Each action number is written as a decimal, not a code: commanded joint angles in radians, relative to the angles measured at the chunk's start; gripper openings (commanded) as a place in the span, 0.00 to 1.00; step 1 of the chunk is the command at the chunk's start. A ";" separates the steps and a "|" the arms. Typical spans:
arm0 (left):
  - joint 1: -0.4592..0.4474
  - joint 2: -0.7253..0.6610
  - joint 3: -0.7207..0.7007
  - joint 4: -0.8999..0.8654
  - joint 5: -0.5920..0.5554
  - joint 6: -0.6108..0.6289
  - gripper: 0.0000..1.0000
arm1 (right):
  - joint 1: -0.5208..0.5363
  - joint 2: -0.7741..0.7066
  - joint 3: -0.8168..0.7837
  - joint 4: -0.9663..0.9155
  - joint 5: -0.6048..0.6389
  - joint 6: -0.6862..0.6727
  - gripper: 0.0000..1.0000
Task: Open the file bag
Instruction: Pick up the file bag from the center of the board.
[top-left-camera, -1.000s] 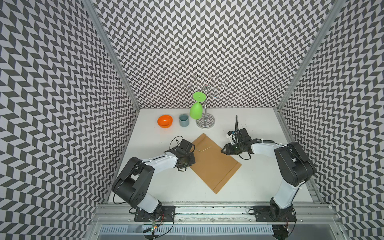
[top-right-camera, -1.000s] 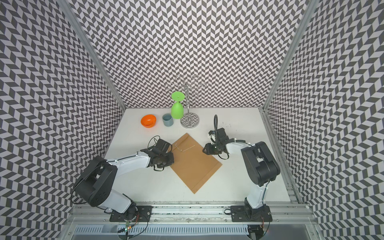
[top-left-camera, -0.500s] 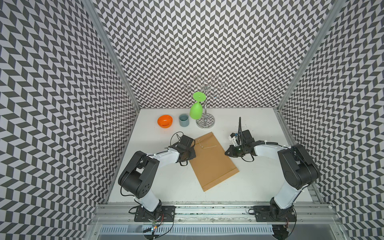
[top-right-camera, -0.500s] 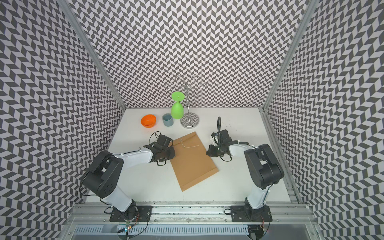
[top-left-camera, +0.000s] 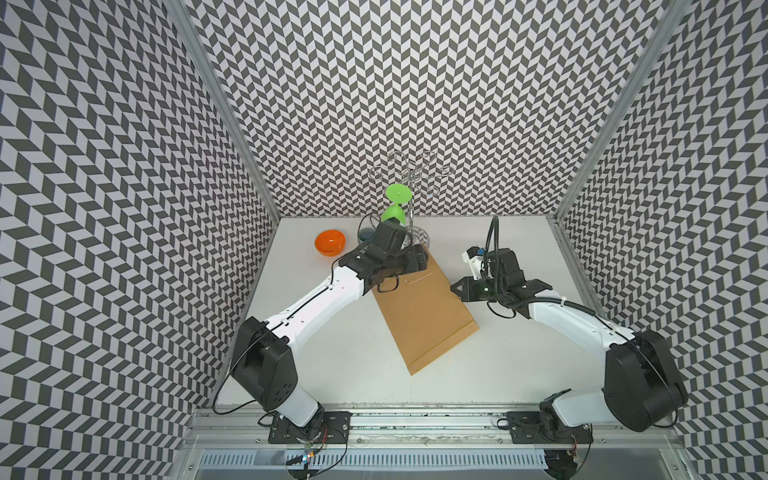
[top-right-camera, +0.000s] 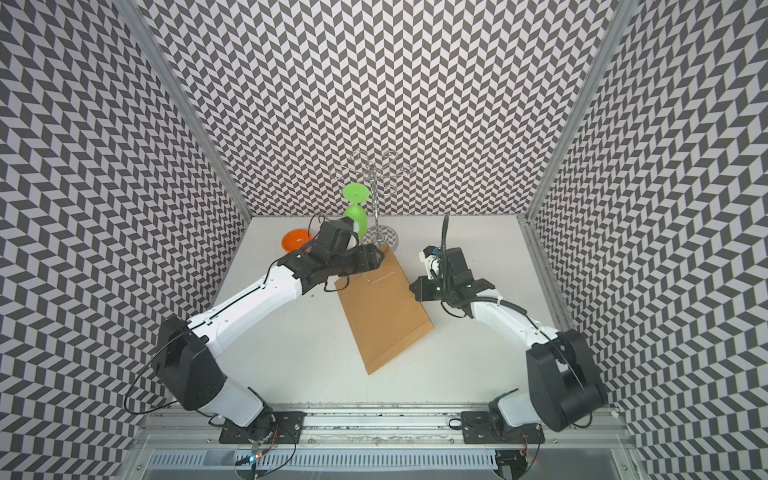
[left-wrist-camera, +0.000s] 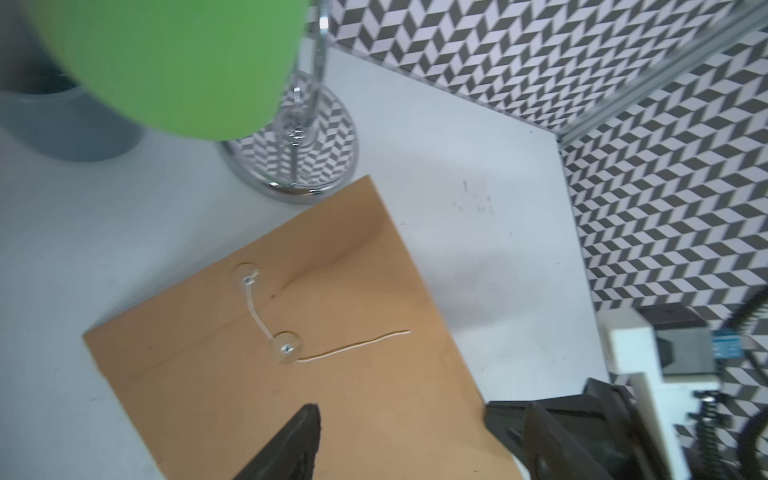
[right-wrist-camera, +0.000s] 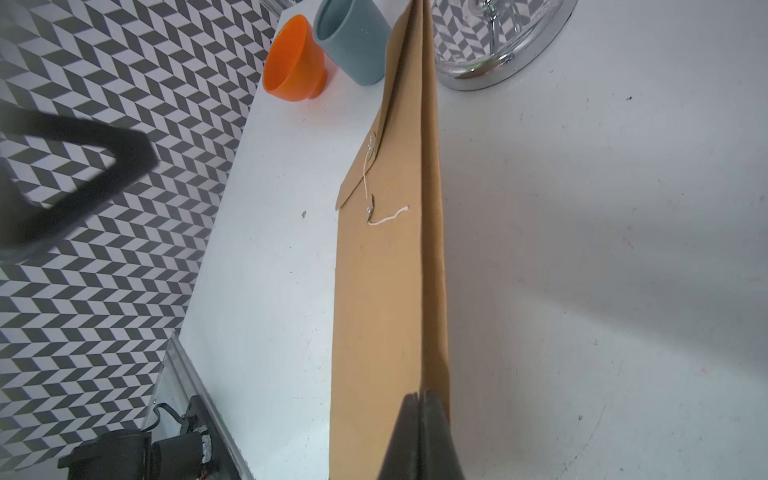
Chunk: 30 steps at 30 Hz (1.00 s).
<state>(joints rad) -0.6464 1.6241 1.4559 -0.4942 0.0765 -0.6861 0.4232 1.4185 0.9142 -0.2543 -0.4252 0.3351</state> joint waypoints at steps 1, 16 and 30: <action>-0.036 0.121 0.073 -0.116 0.019 -0.016 0.75 | 0.028 -0.043 0.012 -0.019 0.094 0.026 0.00; -0.116 0.396 0.440 -0.398 -0.081 -0.012 0.54 | 0.123 -0.128 0.064 -0.074 0.257 0.045 0.00; -0.126 0.422 0.548 -0.486 -0.090 -0.018 0.36 | 0.167 -0.190 0.077 -0.096 0.334 0.045 0.00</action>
<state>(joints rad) -0.7662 2.0289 1.9945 -0.9272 0.0105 -0.7048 0.5816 1.2530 0.9665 -0.3740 -0.1204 0.3752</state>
